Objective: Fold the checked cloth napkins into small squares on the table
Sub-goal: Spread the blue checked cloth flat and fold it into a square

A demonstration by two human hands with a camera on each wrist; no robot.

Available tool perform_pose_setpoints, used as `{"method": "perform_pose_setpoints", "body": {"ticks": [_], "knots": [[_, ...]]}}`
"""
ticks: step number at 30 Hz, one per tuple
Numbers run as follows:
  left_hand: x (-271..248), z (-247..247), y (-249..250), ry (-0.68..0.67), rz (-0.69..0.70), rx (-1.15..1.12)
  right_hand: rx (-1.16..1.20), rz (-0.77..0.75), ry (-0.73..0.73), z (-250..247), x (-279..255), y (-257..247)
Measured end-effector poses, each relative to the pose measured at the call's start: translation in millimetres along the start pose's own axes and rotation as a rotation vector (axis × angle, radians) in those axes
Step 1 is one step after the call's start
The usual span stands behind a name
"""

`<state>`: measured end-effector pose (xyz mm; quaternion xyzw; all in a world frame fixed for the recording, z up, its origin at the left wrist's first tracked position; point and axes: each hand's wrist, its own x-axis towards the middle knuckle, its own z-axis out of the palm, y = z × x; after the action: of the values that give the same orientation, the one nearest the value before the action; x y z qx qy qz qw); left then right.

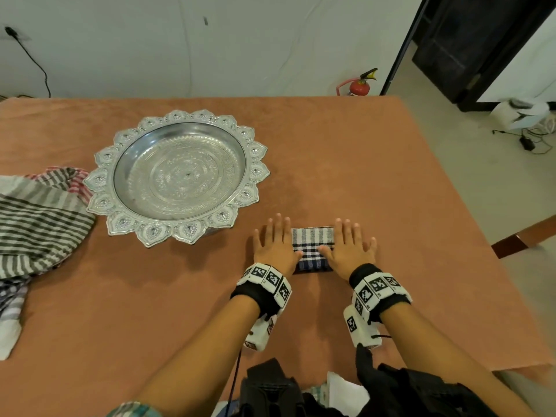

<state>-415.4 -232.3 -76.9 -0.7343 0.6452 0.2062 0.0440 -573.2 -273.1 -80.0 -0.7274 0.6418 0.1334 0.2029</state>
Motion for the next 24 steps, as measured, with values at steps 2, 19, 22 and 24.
{"method": "perform_pose_setpoints", "body": {"ticks": [2,19,22,24], "knots": [[-2,-1,1,0.051,-0.083,-0.076,0.054,0.085,0.067,-5,0,4],[-52,9,-39,0.029,-0.154,-0.792,1.22,-0.063,-0.16,-12,-60,-33],[-82,17,-51,0.065,-0.282,-1.027,1.283,-0.201,-0.273,-15,-77,-49],[-107,23,-63,0.104,-0.362,-1.165,1.302,-0.279,-0.332,-16,-88,-61]]}}
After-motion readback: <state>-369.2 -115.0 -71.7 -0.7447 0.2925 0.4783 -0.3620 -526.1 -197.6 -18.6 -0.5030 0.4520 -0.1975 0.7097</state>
